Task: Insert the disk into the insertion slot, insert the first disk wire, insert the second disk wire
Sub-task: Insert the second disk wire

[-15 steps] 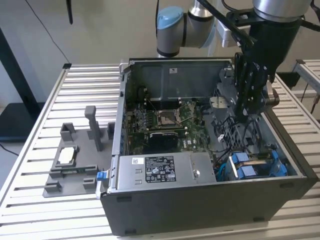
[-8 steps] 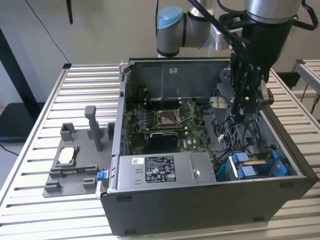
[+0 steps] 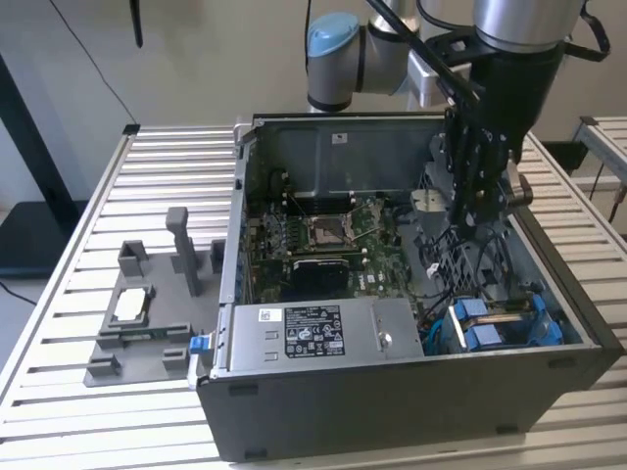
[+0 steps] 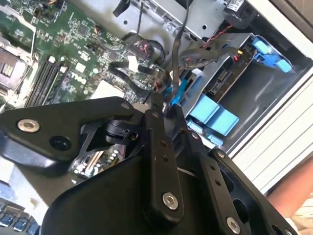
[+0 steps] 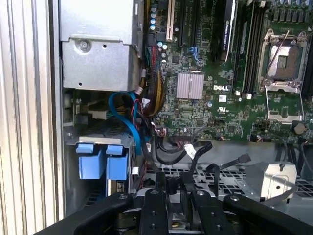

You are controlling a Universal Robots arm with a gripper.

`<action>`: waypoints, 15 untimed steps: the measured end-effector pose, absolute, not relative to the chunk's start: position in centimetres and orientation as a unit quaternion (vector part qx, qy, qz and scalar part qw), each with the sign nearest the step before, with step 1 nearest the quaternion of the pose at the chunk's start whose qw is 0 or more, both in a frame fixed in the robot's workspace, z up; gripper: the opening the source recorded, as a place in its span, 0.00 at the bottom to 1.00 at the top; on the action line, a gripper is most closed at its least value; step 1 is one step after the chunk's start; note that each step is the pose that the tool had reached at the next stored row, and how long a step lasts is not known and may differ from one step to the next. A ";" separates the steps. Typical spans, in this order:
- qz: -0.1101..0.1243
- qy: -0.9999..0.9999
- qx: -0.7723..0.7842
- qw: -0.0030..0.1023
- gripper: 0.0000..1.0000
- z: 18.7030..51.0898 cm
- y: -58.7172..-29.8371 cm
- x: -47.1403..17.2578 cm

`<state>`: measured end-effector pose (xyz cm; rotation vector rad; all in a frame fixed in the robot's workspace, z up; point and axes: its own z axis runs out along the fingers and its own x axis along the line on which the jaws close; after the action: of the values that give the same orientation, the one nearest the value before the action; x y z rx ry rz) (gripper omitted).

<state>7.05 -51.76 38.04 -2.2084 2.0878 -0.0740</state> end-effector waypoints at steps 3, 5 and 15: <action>-0.024 0.679 -0.732 0.051 0.27 38.0 -51.7 6.8; -0.025 0.678 -0.733 0.052 0.27 37.9 -51.7 6.6; -0.032 0.677 -0.733 0.058 0.27 37.6 -51.7 6.2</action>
<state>6.25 -51.73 37.61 -2.2230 2.0508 -0.0968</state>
